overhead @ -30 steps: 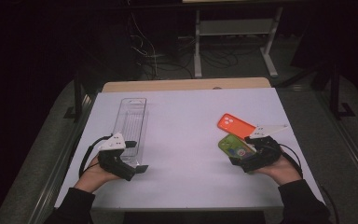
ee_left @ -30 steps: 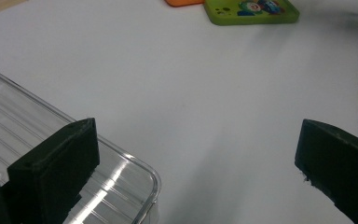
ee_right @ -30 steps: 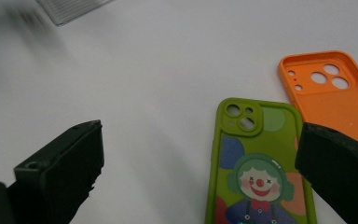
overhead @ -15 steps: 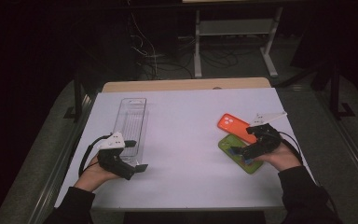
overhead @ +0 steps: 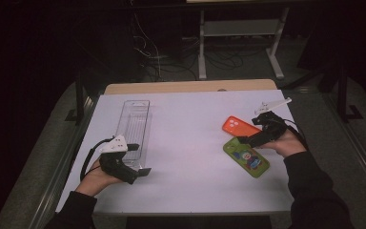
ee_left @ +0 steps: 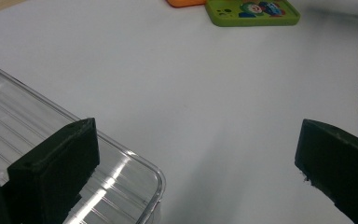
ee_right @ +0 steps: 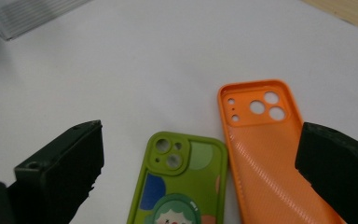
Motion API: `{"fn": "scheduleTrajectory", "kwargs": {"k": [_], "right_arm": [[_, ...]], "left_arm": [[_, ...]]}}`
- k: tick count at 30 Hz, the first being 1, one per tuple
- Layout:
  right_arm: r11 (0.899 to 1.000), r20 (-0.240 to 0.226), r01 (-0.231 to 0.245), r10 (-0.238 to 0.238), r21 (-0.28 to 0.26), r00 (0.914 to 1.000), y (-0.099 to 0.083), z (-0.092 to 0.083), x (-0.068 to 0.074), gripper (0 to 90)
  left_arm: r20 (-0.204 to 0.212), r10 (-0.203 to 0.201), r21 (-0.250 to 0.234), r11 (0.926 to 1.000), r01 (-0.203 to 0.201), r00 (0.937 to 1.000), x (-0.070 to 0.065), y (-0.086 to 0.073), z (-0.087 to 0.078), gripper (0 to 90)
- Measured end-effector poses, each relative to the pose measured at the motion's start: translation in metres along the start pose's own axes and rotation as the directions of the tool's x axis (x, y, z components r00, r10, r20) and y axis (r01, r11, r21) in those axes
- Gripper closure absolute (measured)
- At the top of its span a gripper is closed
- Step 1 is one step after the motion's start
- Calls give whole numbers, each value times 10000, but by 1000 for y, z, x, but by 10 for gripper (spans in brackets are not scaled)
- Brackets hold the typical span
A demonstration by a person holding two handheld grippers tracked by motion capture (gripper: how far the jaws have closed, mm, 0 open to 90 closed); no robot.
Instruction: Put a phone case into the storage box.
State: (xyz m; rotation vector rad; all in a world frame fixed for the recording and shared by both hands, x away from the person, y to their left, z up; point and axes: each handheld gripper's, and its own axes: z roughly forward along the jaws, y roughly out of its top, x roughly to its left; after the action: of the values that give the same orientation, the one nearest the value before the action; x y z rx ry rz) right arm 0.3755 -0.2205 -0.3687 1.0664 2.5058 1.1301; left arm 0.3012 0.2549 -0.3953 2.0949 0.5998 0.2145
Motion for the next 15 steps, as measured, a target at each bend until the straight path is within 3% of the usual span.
{"fn": "scheduleTrajectory", "kwargs": {"k": [15], "right_arm": [[9995, -100, -256, 255, -168, 9996, 18, 1, -29, 2]], "left_arm": [[57, -8, -39, 10000, 8, 10000, 0, 0, 1, 0]]}}
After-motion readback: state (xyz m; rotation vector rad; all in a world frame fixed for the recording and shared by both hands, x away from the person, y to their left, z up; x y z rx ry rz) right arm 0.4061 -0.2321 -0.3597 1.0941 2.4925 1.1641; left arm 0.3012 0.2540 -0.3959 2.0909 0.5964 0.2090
